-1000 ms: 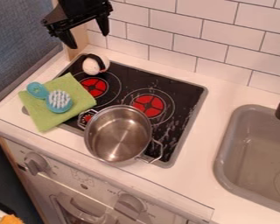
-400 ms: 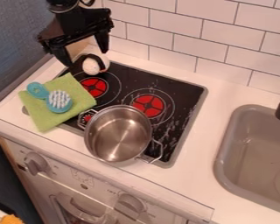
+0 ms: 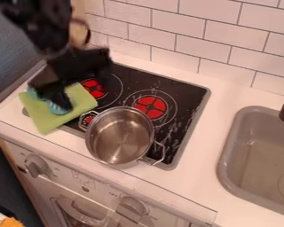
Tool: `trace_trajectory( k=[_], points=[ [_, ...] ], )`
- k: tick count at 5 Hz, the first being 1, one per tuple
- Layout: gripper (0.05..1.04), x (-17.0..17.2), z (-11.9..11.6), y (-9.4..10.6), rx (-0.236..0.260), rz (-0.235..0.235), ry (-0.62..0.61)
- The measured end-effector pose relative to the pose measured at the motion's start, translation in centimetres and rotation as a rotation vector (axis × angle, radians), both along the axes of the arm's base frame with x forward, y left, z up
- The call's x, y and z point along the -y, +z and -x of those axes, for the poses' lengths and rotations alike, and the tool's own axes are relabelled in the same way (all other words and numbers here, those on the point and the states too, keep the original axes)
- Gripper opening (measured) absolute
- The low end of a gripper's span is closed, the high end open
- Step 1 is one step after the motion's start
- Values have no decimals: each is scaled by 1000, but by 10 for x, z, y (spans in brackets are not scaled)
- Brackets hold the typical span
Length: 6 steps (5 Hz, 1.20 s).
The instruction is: Moove the silver pot to the upper corner of the right burner
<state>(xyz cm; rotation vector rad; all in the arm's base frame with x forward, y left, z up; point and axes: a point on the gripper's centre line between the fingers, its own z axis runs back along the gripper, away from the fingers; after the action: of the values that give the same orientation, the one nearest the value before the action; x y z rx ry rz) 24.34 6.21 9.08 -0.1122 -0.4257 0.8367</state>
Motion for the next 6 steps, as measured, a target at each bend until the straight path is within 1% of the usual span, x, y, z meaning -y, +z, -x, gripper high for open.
trace_trajectory(
  k=[1, 2, 3, 4, 5, 6],
  points=[
    [999, 5, 12, -27, -67, -22, -37],
    [999, 7, 14, -49, -111, -28, -70],
    [999, 12, 12, -63, -141, -37, -105],
    [999, 16, 11, -70, -154, -36, -121],
    [952, 21, 9, -79, -175, -44, -138],
    [659, 21, 5, -78, -150, -72, -113]
  ],
)
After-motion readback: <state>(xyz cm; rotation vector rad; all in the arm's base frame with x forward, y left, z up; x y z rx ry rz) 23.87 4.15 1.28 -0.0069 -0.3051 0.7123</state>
